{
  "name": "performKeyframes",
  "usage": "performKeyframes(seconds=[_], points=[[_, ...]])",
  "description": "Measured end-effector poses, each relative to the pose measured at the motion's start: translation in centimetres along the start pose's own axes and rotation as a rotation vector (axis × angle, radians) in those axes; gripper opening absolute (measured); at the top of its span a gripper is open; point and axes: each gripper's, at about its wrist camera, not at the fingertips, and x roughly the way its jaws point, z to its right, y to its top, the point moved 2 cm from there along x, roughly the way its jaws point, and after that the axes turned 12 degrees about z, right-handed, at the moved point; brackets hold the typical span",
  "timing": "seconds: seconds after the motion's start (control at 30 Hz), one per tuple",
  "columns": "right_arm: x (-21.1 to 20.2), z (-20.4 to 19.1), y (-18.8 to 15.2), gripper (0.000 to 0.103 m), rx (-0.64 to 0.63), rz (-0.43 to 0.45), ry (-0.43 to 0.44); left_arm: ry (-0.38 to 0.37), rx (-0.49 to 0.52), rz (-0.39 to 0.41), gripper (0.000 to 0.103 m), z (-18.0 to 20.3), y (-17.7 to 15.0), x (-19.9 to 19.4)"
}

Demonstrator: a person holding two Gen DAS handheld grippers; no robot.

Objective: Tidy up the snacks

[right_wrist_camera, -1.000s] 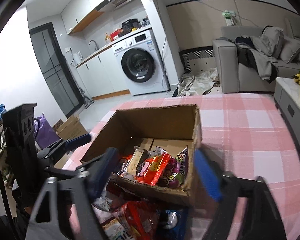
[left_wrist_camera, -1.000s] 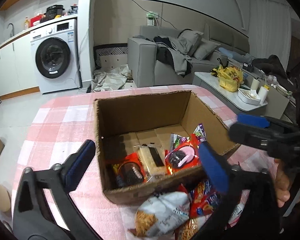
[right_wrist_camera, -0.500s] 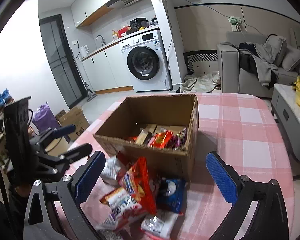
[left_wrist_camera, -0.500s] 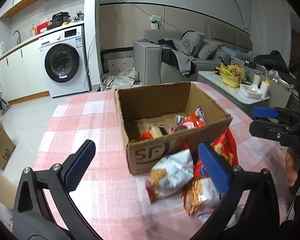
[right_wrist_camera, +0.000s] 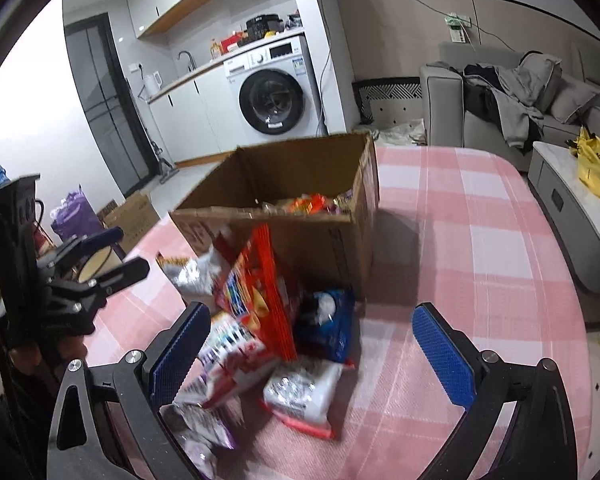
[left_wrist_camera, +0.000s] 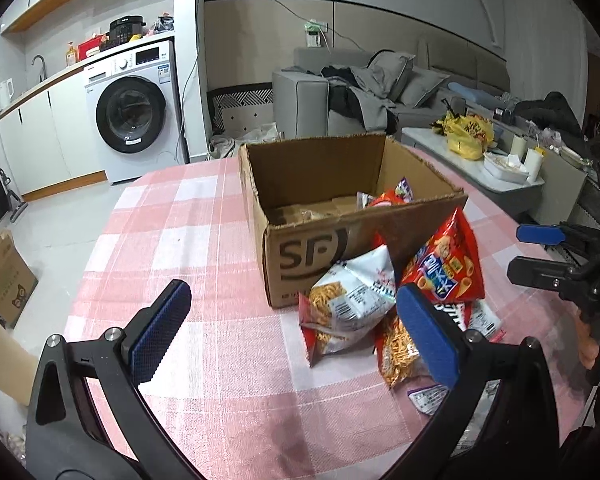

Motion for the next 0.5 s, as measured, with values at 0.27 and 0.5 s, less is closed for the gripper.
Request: performKeyframes(seconds=[0.27,0.5], points=[[0.8,-0.1,-1.7,0.103,-0.028,-0.053,-0.02,-0.001,-0.005,-0.041,0.102,-0.1,-0.8,1.6],[1.7,1.6,-2.8,0.103,-0.008,-0.129,-0.056,0.003,-0.013,-0.061,0.102,-0.5,-1.3,2.6]])
